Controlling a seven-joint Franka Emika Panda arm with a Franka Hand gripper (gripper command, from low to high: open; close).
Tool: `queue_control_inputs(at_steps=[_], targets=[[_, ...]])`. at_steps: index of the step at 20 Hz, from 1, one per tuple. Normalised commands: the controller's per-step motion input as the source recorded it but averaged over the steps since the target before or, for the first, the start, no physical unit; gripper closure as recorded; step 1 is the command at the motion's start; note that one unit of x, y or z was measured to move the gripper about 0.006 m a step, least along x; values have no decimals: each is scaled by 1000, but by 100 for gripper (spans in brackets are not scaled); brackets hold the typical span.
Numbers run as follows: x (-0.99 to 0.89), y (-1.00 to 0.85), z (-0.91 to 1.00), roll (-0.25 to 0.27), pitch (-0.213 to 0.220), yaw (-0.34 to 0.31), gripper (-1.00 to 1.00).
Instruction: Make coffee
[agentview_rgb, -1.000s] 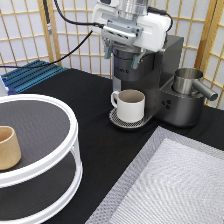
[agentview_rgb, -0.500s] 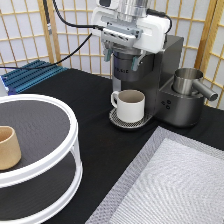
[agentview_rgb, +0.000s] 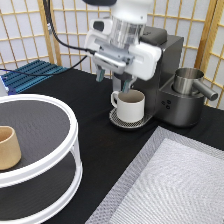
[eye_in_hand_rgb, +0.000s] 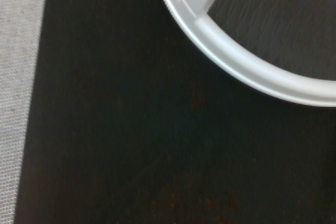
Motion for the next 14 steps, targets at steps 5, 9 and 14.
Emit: queue_control_inputs(at_steps=[5, 9, 14], targets=[[-9, -476, 999, 130, 22, 103, -100], [29, -704, 838, 233, -23, 45, -100], [-520, 81, 795, 83, -136, 125, -100]])
